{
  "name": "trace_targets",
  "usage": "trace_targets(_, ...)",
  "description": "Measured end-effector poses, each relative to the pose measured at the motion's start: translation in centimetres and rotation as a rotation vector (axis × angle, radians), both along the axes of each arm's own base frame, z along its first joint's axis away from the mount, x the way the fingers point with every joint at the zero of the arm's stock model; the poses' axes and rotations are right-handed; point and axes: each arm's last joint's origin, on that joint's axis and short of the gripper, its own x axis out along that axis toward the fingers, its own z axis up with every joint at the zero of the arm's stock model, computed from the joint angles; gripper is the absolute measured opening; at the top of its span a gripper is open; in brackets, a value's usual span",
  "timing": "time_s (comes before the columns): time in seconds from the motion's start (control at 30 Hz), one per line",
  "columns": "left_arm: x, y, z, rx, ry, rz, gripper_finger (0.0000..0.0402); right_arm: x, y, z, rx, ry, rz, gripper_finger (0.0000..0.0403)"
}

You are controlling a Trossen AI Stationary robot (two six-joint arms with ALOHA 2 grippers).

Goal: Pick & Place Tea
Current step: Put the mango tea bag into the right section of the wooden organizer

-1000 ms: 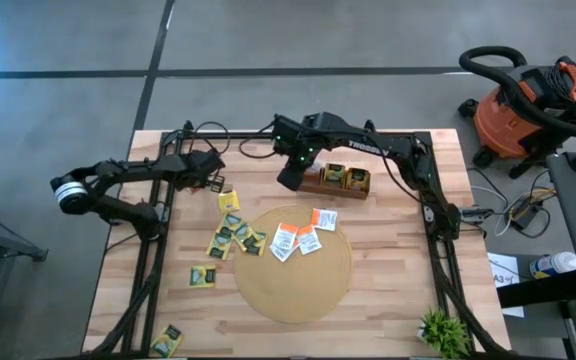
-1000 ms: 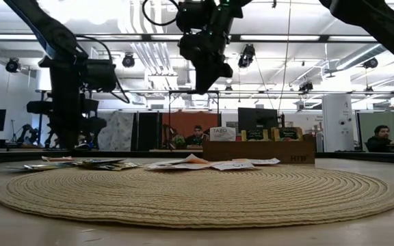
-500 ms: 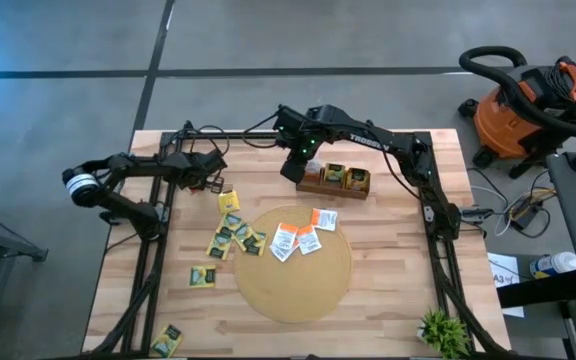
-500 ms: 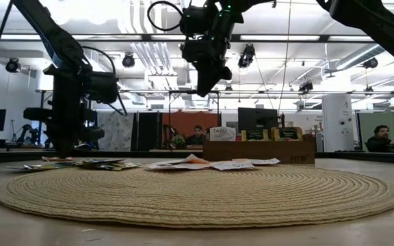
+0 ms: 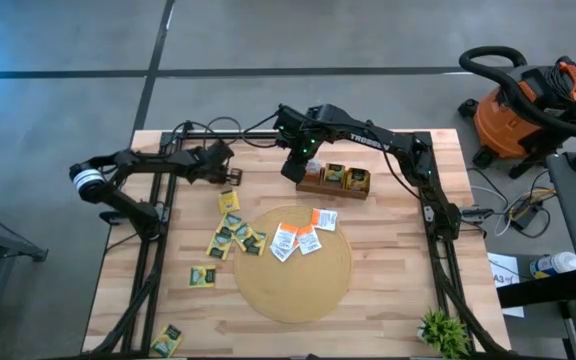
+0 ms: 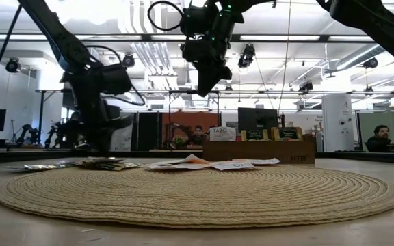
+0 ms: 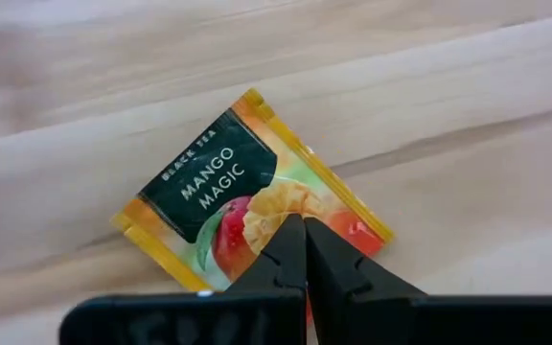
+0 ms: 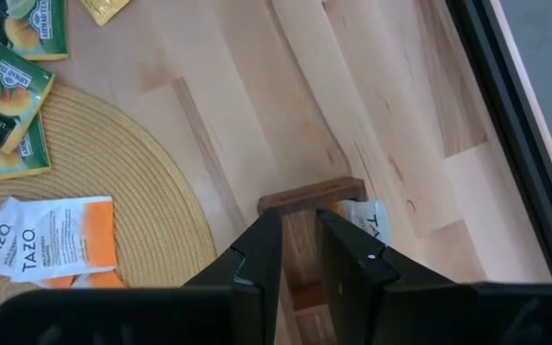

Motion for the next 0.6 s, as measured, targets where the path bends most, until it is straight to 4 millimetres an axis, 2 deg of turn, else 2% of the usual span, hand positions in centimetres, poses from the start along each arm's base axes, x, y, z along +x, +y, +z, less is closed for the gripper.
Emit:
trace_targets(0.2,1.8,0.8,-0.9,-0.038,-0.173,-0.063,0.0000,-0.1,0.1,-0.1,0.006,0.015,-0.002,0.0065)
trace_targets(0.4,3.0,0.6,-3.1,-0.134,-0.165,-0.110,0.0000,-0.1,0.1,-0.1,0.007,0.015,-0.004,0.0063)
trace_targets(0.6,4.7,-0.6,-2.5,-0.138,-0.224,-0.214,0.0000,-0.1,0.1,-0.1,0.007,0.016,-0.004,0.0065)
